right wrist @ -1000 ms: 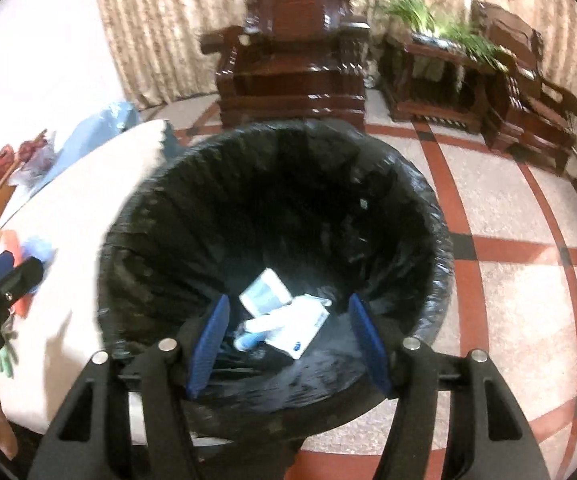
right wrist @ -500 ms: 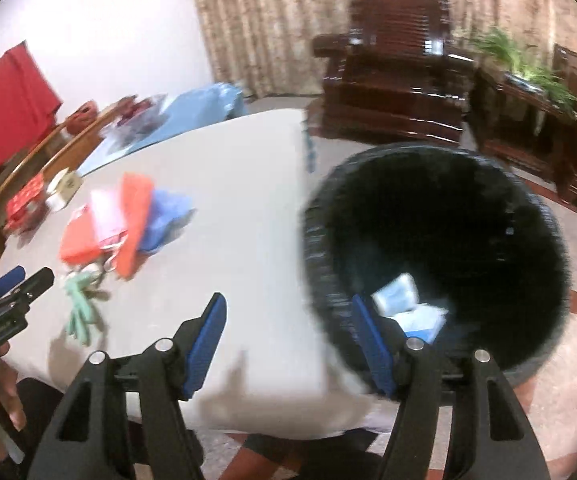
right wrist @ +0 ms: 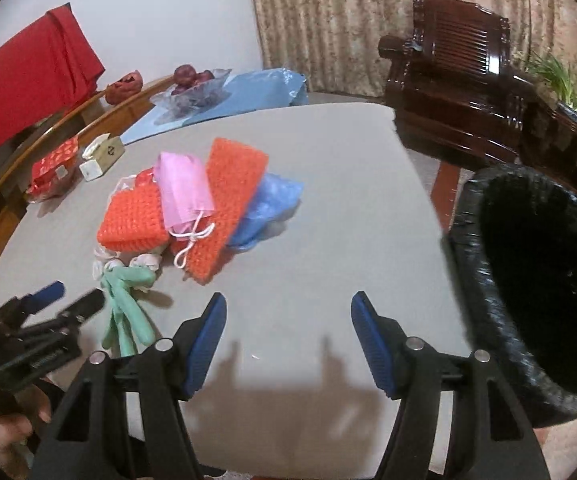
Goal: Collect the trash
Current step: 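Grasp the green glove with the left gripper while the right grasps the pink mask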
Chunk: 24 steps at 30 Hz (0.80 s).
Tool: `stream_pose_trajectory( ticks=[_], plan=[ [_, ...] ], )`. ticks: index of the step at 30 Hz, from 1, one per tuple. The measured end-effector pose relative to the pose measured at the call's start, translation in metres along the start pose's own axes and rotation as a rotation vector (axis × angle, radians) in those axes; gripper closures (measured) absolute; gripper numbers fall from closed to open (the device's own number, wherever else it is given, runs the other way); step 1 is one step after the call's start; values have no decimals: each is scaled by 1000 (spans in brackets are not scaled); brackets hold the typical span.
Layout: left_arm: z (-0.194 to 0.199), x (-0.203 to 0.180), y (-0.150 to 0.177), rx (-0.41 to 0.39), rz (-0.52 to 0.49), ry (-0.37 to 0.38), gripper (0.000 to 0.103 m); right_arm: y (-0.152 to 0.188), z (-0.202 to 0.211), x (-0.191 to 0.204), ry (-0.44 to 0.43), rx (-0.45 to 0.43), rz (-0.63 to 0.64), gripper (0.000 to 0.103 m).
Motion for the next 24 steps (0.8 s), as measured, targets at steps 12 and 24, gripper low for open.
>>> stream_pose_trajectory(
  ticks=[12, 24],
  plan=[
    [-24, -16, 2, 28, -51, 131, 93, -21, -34, 29, -47, 6, 34, 40],
    [21, 18, -32, -119, 12, 91, 94, -51, -53, 73, -103, -25, 73, 52]
  ],
)
Point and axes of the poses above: each gripper's, at about its wrist camera, not at the fingertips, and z roughly against the way its jaws point, x to its left, y to its underside, the point moved 9 cm from there along -z, roughly the way its jaws point, and after that the axes turned 1 degree about z, right-handed, at the moved point
